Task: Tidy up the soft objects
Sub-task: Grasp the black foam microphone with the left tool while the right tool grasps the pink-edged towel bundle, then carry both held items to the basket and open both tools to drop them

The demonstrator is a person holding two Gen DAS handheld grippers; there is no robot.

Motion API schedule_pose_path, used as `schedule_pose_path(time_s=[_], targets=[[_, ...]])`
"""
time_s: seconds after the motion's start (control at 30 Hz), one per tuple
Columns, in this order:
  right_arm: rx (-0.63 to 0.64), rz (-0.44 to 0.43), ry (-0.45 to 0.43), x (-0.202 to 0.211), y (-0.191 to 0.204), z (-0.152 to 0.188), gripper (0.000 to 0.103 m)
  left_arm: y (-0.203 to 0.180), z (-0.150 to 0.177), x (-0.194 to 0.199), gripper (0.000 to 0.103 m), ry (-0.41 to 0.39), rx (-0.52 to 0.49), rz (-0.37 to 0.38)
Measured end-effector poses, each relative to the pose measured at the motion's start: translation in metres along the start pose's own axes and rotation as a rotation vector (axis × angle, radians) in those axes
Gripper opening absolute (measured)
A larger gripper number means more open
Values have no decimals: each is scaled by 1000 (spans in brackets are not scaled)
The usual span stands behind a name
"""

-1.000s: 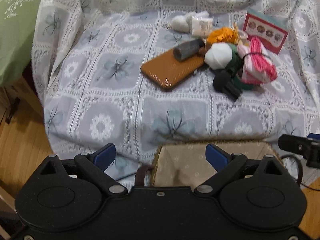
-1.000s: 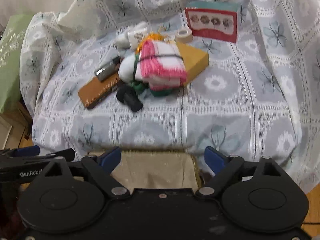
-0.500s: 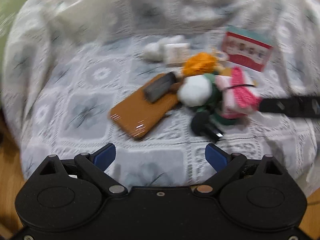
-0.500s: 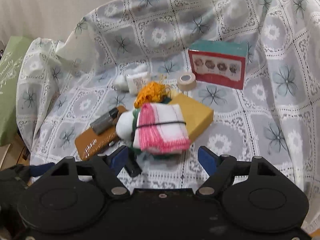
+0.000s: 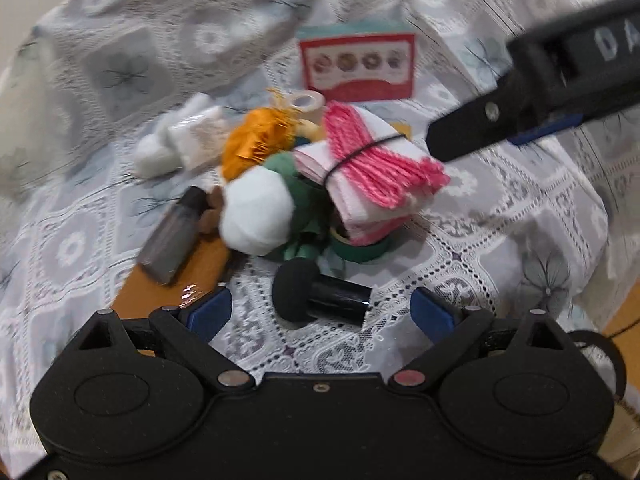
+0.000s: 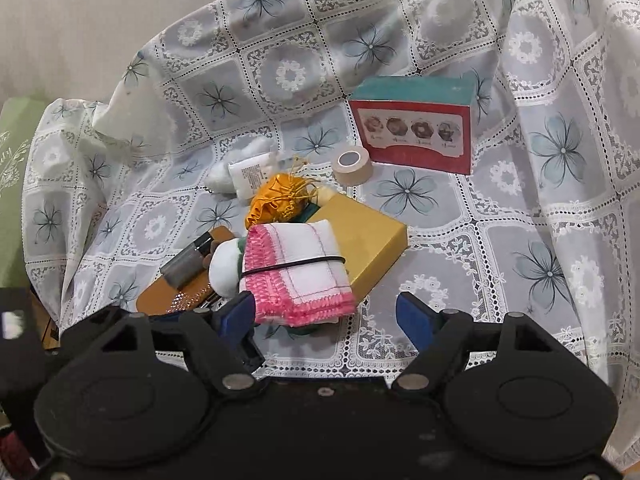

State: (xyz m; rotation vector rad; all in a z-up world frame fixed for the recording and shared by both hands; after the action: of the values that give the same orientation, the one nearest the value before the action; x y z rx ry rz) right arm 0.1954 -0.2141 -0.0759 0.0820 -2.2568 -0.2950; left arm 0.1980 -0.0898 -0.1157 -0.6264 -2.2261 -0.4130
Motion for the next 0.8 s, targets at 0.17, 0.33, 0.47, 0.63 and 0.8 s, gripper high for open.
schedule_pose_path(time_s=[0.17, 0.33, 0.47, 0.63, 0.8], targets=[[17, -18, 2, -5, 5, -2, 77, -8, 0, -15, 75, 16, -24, 64], [46, -42, -13, -14, 15, -10, 78, -6, 0, -21, 55, 23, 28, 110], [66, -58, -9, -28, 22, -14, 80, 7, 0, -15, 55, 30, 126, 130], [89, -43, 16, -49, 26, -13, 80, 13, 4, -15, 55, 35, 169, 114], [64, -55, 45, -64, 24, -11, 79, 12, 2, -18, 55, 24, 163, 95]])
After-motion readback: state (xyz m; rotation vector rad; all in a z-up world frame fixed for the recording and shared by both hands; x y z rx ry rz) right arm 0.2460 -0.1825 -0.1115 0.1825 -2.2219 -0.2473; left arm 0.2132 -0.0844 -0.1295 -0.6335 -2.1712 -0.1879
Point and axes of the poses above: each gripper's, at about its wrist camera, not at the fingertips, and x roughly against the way its jaws point, y to its left, z to its underside, the point moved 9 cm from there along -x, roughly the way its jaws point
